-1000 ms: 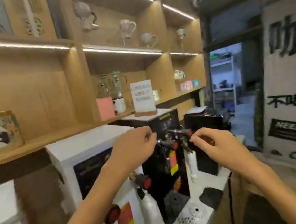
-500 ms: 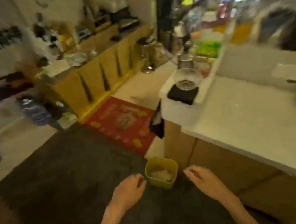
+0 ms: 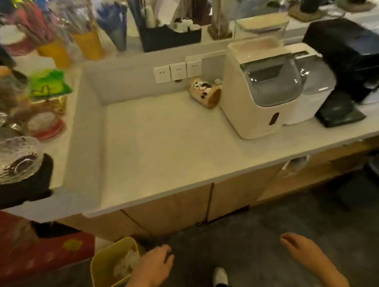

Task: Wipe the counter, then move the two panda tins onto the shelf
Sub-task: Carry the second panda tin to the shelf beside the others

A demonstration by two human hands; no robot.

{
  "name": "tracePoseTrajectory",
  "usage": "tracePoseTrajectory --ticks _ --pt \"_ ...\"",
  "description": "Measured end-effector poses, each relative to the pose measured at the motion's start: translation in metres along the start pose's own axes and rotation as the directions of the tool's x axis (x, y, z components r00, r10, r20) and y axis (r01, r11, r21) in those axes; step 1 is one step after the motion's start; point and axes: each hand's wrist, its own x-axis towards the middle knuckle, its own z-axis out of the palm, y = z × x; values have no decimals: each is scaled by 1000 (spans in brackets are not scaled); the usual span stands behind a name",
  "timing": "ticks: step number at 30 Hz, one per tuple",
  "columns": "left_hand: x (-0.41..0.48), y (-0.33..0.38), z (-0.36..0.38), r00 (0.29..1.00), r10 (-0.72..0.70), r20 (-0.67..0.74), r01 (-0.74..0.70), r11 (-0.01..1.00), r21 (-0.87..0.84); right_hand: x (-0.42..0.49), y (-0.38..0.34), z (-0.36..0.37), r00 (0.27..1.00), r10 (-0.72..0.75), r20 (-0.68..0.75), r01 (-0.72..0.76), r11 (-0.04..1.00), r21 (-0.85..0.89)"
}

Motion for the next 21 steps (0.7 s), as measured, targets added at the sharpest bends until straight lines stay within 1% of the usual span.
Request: tracePoseTrajectory --ticks 3,5,7,11,14,17,19,21 --pt "47 37 -31 995 41 -94 -38 998 40 43 -15 -31 998 -44 42 44 999 -13" --pt "57 53 -49 983 87 -160 -74 994 84 56 -37 -41 993 -102 55 104 994 -21" --pt "83 72 -69 976 111 -187 -87 987 134 84 -62 -57 983 -170 65 173 984 -32" --pt "133 93 -112 977 126 -172 -99 982 158 145 -125 -80 941 -314 124 328 938 -114" --pt "169 90 -142 981 93 -173 -70 988 135 183 -176 -95 915 -376 148 390 917 -80" --pt "211 77 -172 988 60 -145 -41 991 129 213 -223 -112 909 -399 118 405 914 -28" --pt "242 73 -193 991 39 -131 -13 981 192 234 -248 -127 911 -406 80 408 913 -15" --pt "271 76 -214 992 20 -123 14 962 272 257 -271 -147 913 -407 35 408 912 -45"
